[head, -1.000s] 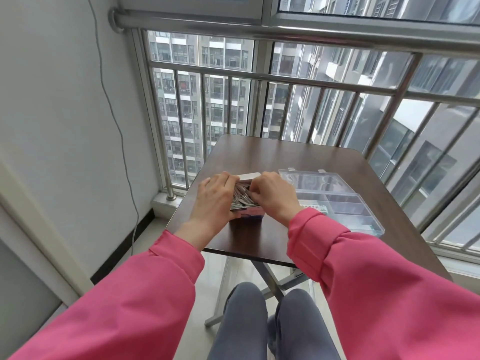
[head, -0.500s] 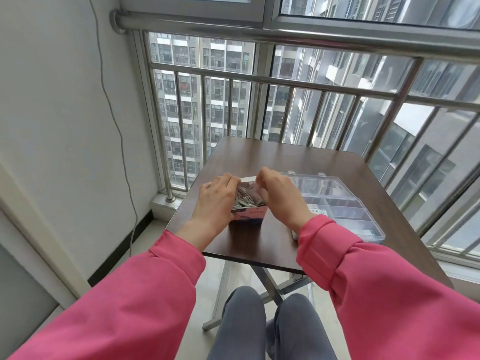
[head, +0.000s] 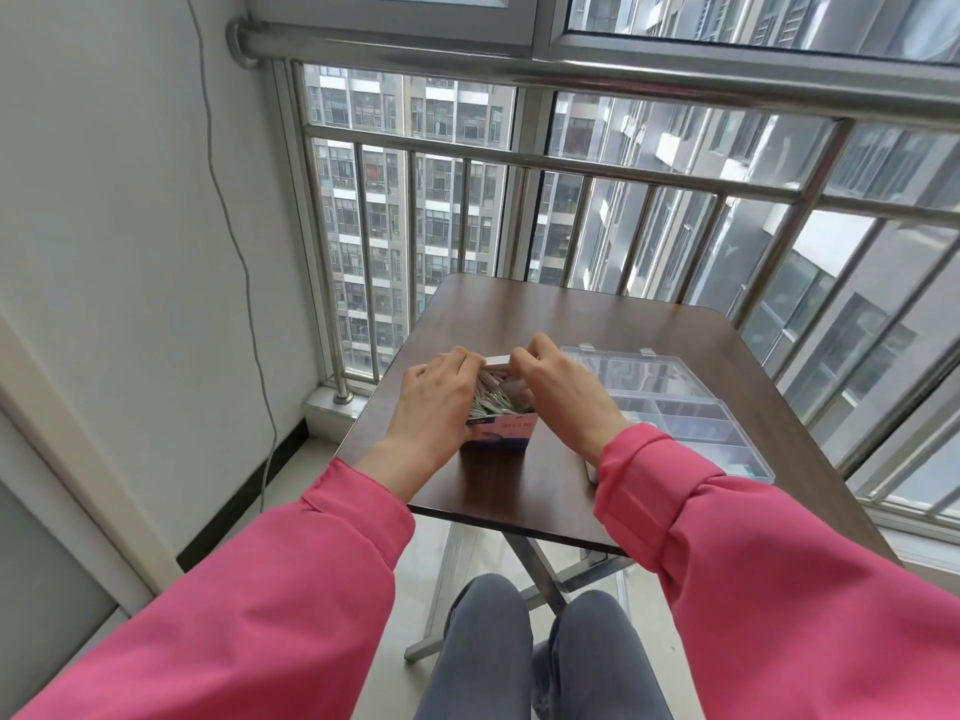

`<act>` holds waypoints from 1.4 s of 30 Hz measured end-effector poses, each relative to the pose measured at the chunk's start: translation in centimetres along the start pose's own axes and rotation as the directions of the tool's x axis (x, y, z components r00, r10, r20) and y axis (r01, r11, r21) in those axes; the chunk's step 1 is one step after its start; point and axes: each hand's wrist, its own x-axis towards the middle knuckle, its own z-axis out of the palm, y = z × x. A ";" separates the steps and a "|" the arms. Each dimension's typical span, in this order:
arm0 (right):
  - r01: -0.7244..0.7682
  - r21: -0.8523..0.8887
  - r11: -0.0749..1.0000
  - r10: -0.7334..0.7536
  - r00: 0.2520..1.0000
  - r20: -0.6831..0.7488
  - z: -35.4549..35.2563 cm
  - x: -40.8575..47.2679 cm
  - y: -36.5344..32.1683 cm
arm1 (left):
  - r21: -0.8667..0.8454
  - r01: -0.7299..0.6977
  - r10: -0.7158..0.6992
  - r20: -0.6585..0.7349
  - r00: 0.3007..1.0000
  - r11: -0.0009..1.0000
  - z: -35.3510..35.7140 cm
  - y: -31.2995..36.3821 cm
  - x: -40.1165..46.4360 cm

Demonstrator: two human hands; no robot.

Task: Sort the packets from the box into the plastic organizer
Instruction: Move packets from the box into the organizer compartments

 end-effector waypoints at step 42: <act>-0.057 -0.082 0.995 0.058 0.998 0.021 -0.9 0.3 -1.3 | 0.040 0.014 -0.015 0.022 1.000 0.999 -0.1 0.3 0.4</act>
